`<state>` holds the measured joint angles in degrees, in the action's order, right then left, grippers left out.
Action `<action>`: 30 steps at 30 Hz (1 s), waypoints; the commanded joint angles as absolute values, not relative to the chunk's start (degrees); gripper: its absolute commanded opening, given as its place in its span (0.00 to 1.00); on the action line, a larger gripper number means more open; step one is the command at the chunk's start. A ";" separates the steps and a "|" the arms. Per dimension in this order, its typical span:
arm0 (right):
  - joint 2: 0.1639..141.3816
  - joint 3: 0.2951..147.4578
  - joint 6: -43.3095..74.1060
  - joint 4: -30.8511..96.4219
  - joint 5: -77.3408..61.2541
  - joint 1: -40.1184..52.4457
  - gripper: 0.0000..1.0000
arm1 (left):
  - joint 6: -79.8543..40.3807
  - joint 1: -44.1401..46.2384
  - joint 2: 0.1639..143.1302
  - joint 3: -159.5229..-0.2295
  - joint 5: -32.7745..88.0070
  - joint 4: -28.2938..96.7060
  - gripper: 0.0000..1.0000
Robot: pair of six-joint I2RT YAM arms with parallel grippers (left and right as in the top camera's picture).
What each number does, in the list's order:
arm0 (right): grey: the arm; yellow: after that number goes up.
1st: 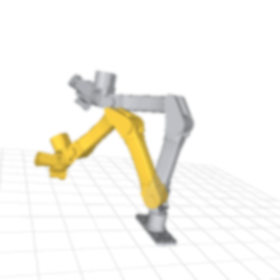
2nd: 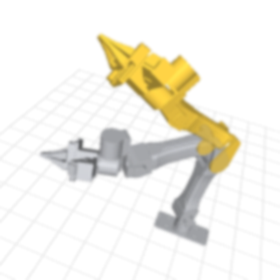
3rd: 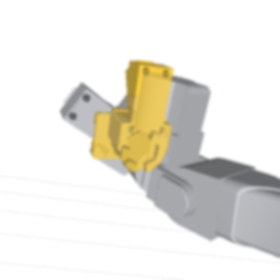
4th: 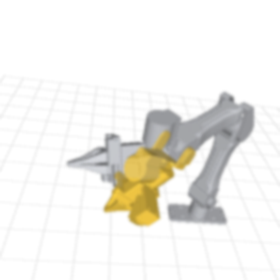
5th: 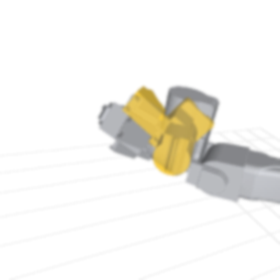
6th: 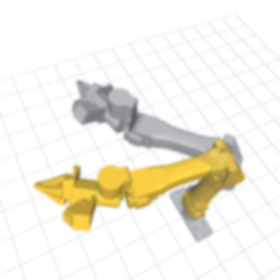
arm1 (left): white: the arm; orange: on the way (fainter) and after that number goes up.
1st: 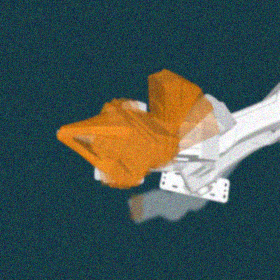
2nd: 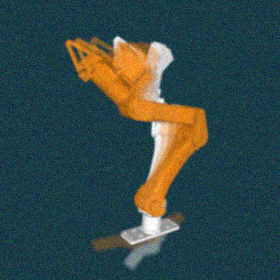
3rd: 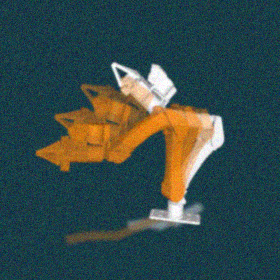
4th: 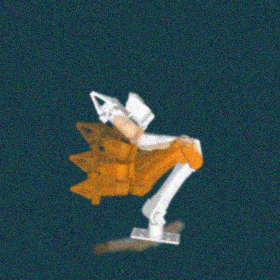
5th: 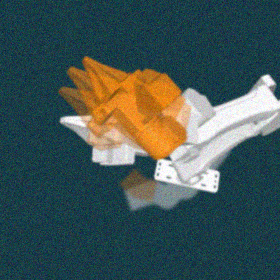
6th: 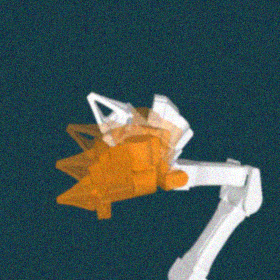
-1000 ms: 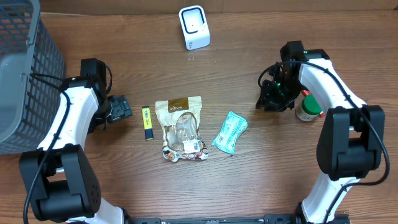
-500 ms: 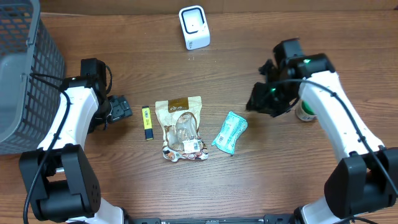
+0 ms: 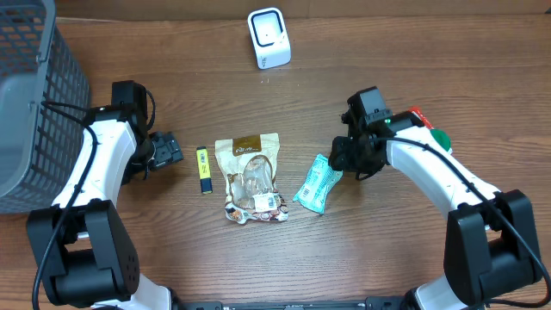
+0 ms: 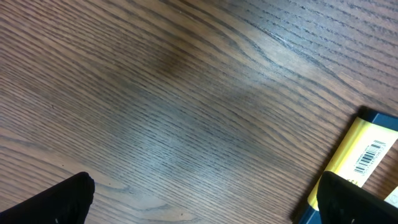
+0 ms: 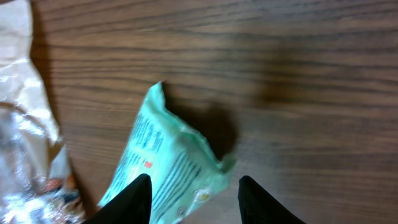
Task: Scan the item barcode
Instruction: 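Move the right gripper left over the mint-green packet, then lower the right gripper and grasp the mint-green packet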
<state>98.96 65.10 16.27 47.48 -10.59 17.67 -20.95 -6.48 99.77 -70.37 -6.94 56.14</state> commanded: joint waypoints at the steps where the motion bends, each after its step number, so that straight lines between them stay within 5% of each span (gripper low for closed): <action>1: 98.43 61.47 16.78 43.79 -7.77 17.85 0.48 | -20.32 -6.35 99.96 -70.17 -7.49 56.27 1.00; 30: 100.18 55.44 16.75 34.50 -14.76 17.93 0.56 | -20.32 -6.35 99.96 -70.17 -7.49 56.27 1.00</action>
<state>98.96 55.86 16.53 35.09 -13.96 17.67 -20.95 -6.48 99.77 -70.37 -6.94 56.14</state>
